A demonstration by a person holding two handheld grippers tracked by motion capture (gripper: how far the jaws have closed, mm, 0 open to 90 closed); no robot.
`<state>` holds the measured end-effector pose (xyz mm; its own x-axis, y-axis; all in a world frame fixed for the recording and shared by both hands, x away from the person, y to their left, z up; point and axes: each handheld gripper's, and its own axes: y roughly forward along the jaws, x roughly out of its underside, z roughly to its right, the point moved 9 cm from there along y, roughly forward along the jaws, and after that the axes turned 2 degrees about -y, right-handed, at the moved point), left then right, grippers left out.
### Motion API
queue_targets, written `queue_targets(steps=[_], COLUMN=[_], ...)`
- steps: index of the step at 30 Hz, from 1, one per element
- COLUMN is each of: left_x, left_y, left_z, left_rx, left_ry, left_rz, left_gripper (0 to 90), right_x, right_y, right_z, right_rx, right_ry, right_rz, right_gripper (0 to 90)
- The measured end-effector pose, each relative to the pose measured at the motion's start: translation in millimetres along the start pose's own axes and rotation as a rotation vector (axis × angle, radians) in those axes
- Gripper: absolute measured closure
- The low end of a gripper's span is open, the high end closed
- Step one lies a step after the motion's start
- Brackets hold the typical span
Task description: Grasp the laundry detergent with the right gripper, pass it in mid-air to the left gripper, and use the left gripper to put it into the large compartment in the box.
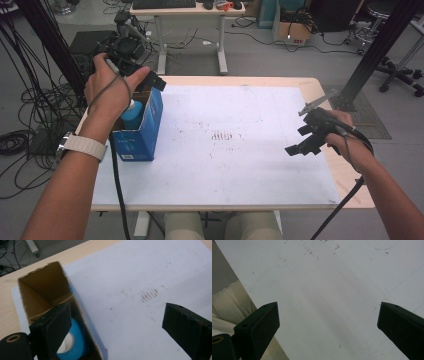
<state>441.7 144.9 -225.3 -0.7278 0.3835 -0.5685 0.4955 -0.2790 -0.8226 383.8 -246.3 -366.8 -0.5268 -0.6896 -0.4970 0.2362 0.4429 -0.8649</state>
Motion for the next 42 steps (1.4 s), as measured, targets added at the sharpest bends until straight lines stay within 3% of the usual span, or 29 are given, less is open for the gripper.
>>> queue_targets(steps=[6,7,16,21,28,42], left_x=[-1.0,-0.7,8.9,14.0,23.7,38.1], left_y=[0.9,1.1,7.5,14.2,24.7,35.9], left_z=[23.4,26.6,52.7,73.4,98.6,122.9], left_rx=[0.045,0.056,0.11,0.171,0.235,0.248], left_ry=[0.083,0.099,0.161,0.194,0.274,0.36], left_rz=[-0.023,-0.03,-0.065,-0.053,-0.051,-0.109], left_gripper=[9.0,9.0,8.8,8.7,8.7,8.9], right_x=[0.1,-0.4,-0.3,-1.9,-2.1,-1.2], right_y=[-1.8,-1.6,-2.4,-3.1,-3.0,-7.4], right_z=[-2.3,-1.0,-3.3,-4.0,-6.9,-8.6], right_rx=[-0.001,0.001,-0.001,-0.004,-0.007,-0.012], right_ry=[0.016,-0.003,-0.001,-0.006,-0.015,-0.029], right_rz=[-0.003,0.003,0.002,0.013,0.011,0.016], right_gripper=[4.0,4.0,4.0,3.9,4.0,4.0])
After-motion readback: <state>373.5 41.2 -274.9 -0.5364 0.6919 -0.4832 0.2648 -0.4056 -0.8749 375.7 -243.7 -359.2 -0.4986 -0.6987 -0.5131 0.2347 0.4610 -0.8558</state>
